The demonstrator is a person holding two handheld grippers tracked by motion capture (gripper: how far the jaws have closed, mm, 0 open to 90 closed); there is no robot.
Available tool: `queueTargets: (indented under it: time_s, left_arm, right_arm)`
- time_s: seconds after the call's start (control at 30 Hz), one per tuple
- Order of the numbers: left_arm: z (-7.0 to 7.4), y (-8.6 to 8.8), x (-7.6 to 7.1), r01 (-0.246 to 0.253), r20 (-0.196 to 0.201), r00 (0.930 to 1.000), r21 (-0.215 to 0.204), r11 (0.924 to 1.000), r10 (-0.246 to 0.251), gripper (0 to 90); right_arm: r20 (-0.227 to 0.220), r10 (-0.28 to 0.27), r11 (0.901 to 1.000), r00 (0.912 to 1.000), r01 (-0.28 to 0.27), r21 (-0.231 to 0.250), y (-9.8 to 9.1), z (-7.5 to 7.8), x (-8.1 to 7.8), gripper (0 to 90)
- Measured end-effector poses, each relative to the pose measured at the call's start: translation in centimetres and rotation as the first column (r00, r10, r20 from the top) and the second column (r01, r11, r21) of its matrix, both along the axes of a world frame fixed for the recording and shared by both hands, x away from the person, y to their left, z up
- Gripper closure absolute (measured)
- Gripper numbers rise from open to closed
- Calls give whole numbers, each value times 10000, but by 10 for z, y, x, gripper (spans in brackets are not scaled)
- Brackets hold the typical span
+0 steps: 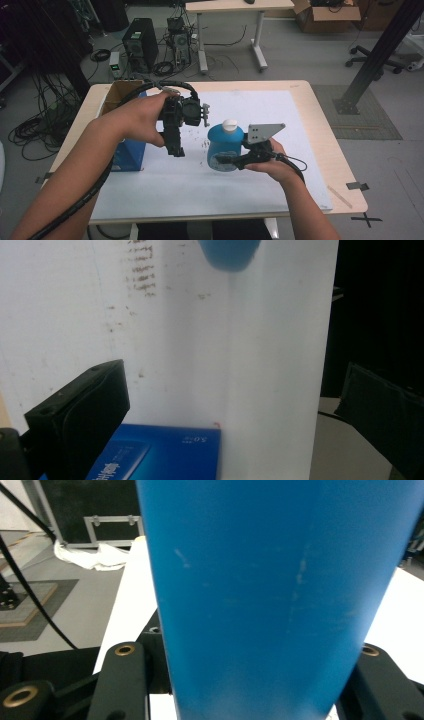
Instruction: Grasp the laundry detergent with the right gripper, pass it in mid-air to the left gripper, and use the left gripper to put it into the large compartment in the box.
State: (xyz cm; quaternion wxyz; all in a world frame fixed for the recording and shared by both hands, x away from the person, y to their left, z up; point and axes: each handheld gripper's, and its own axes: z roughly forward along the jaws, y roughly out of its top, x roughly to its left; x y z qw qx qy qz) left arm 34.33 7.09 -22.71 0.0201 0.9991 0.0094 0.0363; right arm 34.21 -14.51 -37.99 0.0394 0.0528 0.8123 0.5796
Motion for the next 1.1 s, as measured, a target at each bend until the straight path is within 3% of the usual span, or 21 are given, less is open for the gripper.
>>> queueTargets:
  time_s: [0.33,1.1]
  left_arm:
    - [-5,-8,0,157,-290,9994,-170,9997,-162,2]
    - [-9,-17,-6,419,-262,9987,-300,9987,-427,2]
  right_arm:
    - [36,604,9982,9982,-604,36,25,-8,-1,453]
    - [-78,1282,9916,9917,-1283,-138,69,-15,-3,453]
